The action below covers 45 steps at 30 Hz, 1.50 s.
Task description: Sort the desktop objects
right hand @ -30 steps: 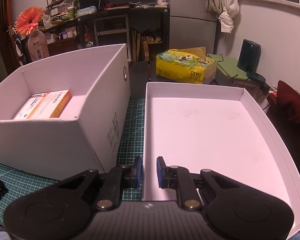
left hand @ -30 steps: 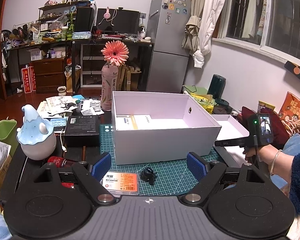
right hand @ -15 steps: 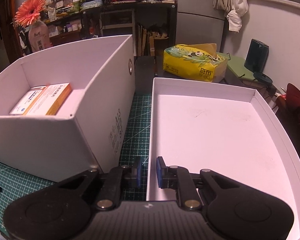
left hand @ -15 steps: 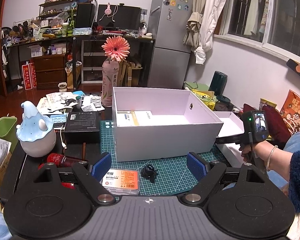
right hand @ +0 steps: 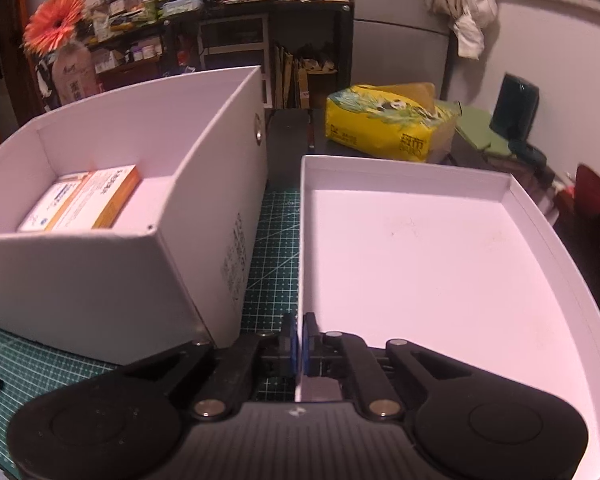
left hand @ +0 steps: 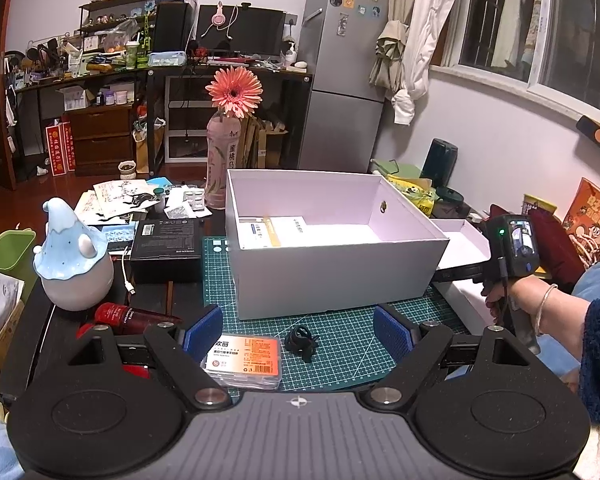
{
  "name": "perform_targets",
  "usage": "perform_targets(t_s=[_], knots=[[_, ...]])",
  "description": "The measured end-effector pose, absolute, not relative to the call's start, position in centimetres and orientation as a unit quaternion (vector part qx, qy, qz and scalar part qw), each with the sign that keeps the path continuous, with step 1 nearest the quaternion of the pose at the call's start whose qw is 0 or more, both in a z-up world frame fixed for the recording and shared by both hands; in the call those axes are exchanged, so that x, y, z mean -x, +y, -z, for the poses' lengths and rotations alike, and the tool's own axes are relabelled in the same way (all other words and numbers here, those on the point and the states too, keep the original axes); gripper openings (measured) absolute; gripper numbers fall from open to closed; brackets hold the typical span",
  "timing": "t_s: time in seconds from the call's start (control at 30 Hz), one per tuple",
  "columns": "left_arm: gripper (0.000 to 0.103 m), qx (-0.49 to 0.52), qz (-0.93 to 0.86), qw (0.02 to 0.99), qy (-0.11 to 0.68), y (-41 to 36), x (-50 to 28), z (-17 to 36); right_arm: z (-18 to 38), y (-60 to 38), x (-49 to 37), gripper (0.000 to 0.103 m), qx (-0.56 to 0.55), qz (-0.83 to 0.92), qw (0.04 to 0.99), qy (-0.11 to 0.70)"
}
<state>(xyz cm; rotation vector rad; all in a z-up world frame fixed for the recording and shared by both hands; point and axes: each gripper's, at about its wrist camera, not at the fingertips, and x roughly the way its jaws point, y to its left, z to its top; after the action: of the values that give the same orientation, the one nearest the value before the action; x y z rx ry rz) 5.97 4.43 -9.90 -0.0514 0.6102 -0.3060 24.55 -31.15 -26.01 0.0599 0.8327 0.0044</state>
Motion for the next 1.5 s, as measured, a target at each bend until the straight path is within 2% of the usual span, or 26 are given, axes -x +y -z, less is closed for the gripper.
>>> perform_targets(t_s=[0.3, 0.9, 1.13, 1.5], knots=[[0.083, 0.03, 0.15, 0.942, 0.298, 4.6, -5.9, 9.9, 24.5, -32.4, -23.6, 0.002, -0.065, 0.0, 0.919, 0.39], [0.083, 0.041, 0.152, 0.94, 0.304, 5.0, -6.4, 10.0, 19.3, -35.7, -19.8, 0.002, -0.211, -0.035, 0.919, 0.331], [0.083, 0.057, 0.158, 0.937, 0.306, 5.4, -6.6, 10.1, 18.1, -37.1, -19.6, 0.002, -0.274, -0.044, 0.902, 0.332], [0.083, 0.071, 0.169, 0.939, 0.291, 5.8, -6.1, 9.9, 12.5, -39.9, -19.7, 0.004, -0.316, -0.063, 0.889, 0.325]])
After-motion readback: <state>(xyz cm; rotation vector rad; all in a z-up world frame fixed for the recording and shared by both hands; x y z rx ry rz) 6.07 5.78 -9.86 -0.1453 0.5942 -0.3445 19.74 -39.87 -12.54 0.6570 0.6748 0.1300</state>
